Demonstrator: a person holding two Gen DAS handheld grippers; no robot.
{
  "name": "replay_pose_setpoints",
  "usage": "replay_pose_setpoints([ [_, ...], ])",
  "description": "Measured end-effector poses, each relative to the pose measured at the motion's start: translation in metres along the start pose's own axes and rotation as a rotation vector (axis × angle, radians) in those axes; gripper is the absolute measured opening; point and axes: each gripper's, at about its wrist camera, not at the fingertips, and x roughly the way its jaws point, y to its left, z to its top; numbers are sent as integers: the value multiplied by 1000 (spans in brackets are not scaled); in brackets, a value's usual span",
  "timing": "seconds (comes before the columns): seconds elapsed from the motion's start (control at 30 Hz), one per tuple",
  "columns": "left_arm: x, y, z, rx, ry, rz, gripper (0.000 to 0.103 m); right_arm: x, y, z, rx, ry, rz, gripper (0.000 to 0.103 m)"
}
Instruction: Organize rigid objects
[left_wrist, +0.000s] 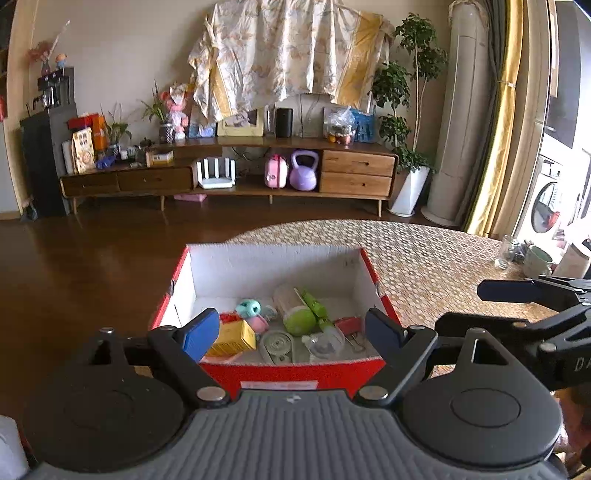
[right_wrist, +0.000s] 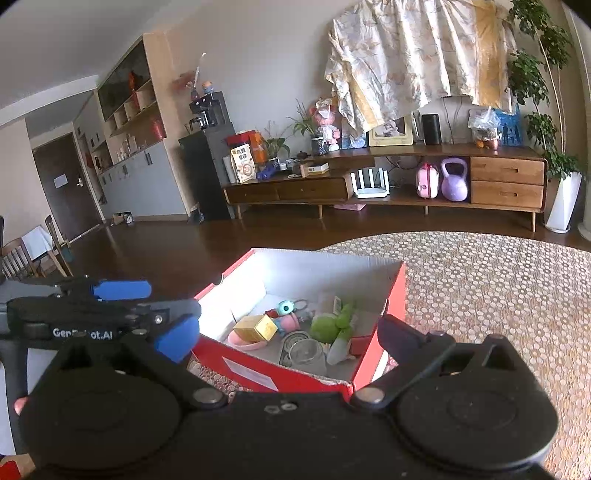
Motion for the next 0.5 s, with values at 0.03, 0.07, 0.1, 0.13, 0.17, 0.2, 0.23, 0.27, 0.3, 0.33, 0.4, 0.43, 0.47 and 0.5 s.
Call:
replay_pose_setpoints([
  [0.03, -1, 0, -2, -3, 4, -4, 86, 0, 0, 0, 0, 0, 0, 103],
  [0.07, 0, 0, -4, -4, 7, -4, 86, -1, 0, -1, 0, -1, 0, 103],
  [0.1, 1, 0, -4, -5, 13, 0, 86, 0, 0, -1, 0, -1, 0, 103],
  [0.13, 1, 0, -5, -5, 15, 2, 86, 0, 0, -1, 0, -1, 1, 103],
  [0.17, 1, 0, -6, -6, 14, 4, 86, -1, 0, -1, 1, -1, 0, 103],
  [0.2, 1, -1, -7, -7, 13, 12, 86, 0, 0, -1, 1, -2, 0, 103],
  [0.23, 1, -1, -8, -7, 12, 16, 86, -1, 0, -1, 2, -4, 0, 103],
  [0.27, 1, 0, -9, -8, 14, 17, 86, -1, 0, -2, 4, -4, -1, 103],
  [0.3, 2, 0, -9, -11, 17, 18, 86, -2, 0, -3, 4, -4, -1, 103],
  [0.33, 2, 0, -9, -13, 20, 22, 86, -3, 0, -4, 4, -5, -1, 103],
  [0.4, 3, 1, -10, -12, 20, 24, 86, -4, 0, -4, 3, -5, -4, 103],
  [0.43, 3, 1, -10, -13, 22, 24, 86, -5, -1, -5, 5, -6, -6, 103],
  [0.47, 3, 1, -10, -15, 24, 25, 86, -5, -2, -6, 6, -7, -9, 103],
  [0.5, 3, 1, -9, -16, 28, 25, 86, -7, -3, -6, 8, -9, -13, 103],
])
